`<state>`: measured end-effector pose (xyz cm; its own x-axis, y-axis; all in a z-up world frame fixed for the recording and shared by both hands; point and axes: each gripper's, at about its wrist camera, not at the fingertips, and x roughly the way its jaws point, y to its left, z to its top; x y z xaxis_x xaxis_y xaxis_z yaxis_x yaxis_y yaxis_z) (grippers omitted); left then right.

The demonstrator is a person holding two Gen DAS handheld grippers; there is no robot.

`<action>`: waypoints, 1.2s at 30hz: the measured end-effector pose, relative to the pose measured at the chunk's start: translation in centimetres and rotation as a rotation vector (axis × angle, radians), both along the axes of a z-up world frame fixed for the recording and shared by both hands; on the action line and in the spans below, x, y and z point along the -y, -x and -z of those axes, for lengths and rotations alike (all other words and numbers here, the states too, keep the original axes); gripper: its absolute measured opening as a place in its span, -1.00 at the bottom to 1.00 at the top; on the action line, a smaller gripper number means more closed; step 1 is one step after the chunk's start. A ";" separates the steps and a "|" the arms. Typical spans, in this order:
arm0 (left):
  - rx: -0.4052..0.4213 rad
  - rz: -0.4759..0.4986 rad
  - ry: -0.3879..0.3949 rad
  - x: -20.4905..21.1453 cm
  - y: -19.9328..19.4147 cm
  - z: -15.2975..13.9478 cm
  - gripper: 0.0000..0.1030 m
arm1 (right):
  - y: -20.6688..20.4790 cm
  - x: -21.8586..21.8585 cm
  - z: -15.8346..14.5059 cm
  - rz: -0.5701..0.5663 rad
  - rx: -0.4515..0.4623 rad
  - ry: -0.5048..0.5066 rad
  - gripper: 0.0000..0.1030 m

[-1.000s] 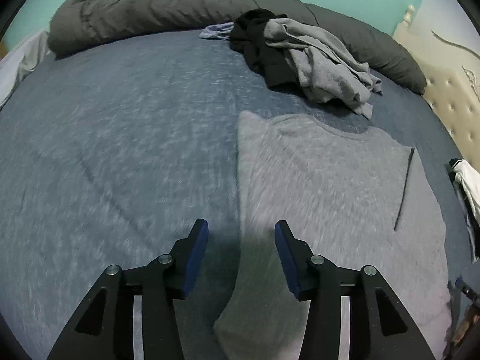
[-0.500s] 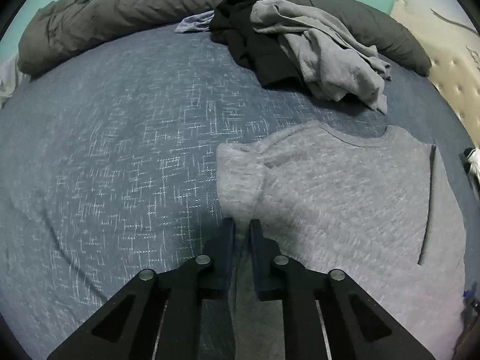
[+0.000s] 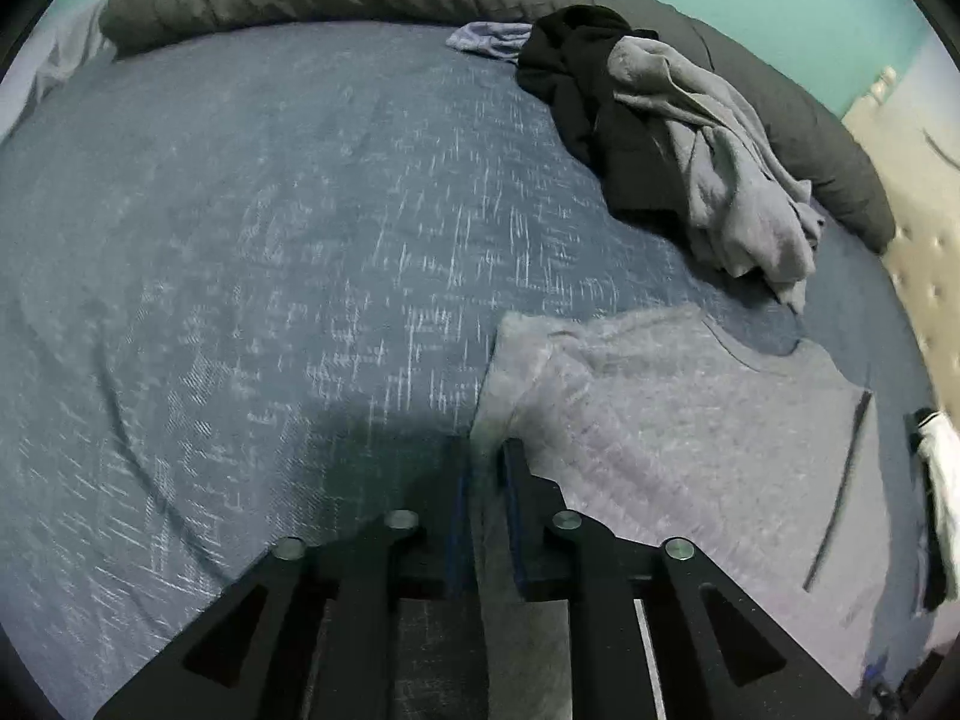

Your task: Fold clothes

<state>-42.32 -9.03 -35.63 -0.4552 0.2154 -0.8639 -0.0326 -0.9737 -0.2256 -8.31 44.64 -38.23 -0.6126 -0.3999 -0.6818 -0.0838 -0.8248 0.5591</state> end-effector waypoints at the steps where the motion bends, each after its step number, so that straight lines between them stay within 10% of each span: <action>1: -0.017 0.006 0.014 -0.3 0.1 -0.3 -0.65 | 0.0 0.0 0.0 0.000 -0.002 0.001 -0.35; 16: -0.065 -0.034 0.041 0.3 -1.0 -2.8 -0.27 | 0.2 -0.1 -0.3 -0.006 0.011 -0.004 -0.35; 36: 0.107 0.074 -0.073 4.5 -26.9 -5.3 0.06 | -3.5 -1.7 -2.7 -0.113 0.290 -0.071 0.06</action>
